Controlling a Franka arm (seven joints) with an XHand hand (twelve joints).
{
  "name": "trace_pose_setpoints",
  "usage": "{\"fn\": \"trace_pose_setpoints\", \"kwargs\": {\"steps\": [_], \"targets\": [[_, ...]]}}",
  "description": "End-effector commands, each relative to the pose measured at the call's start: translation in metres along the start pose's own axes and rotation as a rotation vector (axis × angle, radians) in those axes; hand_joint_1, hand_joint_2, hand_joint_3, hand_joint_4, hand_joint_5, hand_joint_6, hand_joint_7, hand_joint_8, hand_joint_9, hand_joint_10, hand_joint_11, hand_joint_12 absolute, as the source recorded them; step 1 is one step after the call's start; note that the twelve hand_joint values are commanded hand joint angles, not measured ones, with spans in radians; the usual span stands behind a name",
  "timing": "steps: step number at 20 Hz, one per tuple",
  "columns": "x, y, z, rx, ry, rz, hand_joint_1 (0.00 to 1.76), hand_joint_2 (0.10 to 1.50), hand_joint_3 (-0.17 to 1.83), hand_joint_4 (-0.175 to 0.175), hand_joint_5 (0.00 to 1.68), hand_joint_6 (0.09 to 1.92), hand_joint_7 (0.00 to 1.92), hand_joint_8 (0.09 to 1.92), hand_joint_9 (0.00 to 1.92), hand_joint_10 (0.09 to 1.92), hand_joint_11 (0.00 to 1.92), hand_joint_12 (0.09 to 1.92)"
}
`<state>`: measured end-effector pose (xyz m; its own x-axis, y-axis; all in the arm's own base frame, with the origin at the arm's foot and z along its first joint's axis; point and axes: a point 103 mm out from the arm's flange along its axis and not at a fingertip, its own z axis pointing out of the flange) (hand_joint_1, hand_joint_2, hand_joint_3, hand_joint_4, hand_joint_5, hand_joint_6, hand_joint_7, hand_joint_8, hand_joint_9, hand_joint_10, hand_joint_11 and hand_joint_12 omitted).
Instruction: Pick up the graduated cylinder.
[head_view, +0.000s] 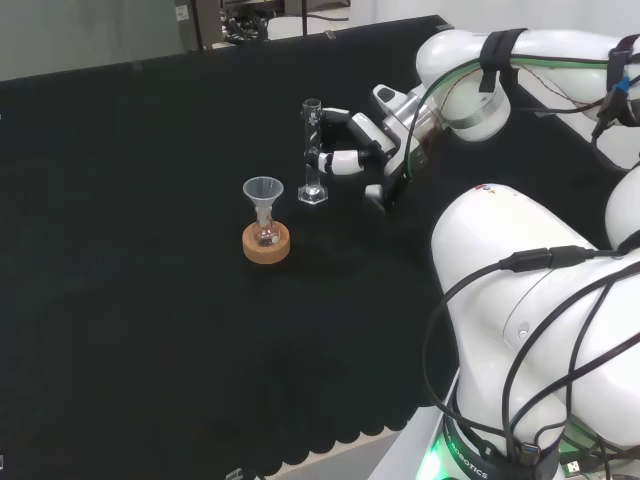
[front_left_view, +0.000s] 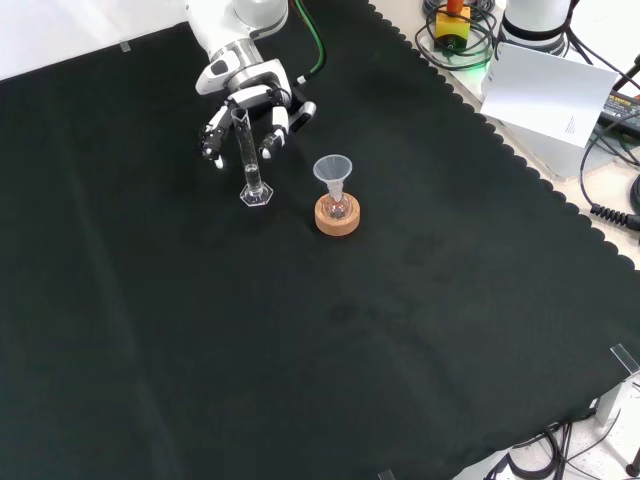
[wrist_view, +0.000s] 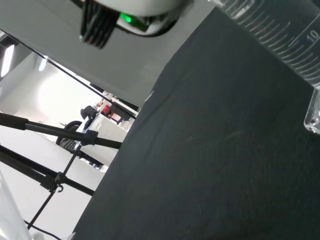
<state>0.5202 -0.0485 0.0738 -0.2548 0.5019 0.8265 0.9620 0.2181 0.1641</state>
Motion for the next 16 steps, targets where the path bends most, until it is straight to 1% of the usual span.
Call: {"fn": "trace_pose_setpoints", "kwargs": {"steps": [1,5,10,16], "targets": [[0.0005,0.0007,0.0033,-0.002,0.012,-0.002,1.05,0.68,0.64,0.036,0.58,0.12,0.47,0.64,0.73,0.54,0.49,1.28],[-0.0006,0.0004,0.0032,-0.011,0.016,-0.003,1.05,0.69,0.65,0.035,0.58,0.13,0.48,0.64,0.74,0.54,0.50,1.28],[-0.0005,0.0004,0.0032,-0.019,0.020,-0.005,1.06,0.71,0.64,0.034,0.59,0.20,0.52,0.62,0.80,0.51,0.54,1.25],[-0.0002,-0.0001,0.0031,-0.027,0.026,-0.008,1.07,0.74,0.63,0.030,0.53,0.45,0.58,0.61,0.89,0.43,0.62,1.21]]}}
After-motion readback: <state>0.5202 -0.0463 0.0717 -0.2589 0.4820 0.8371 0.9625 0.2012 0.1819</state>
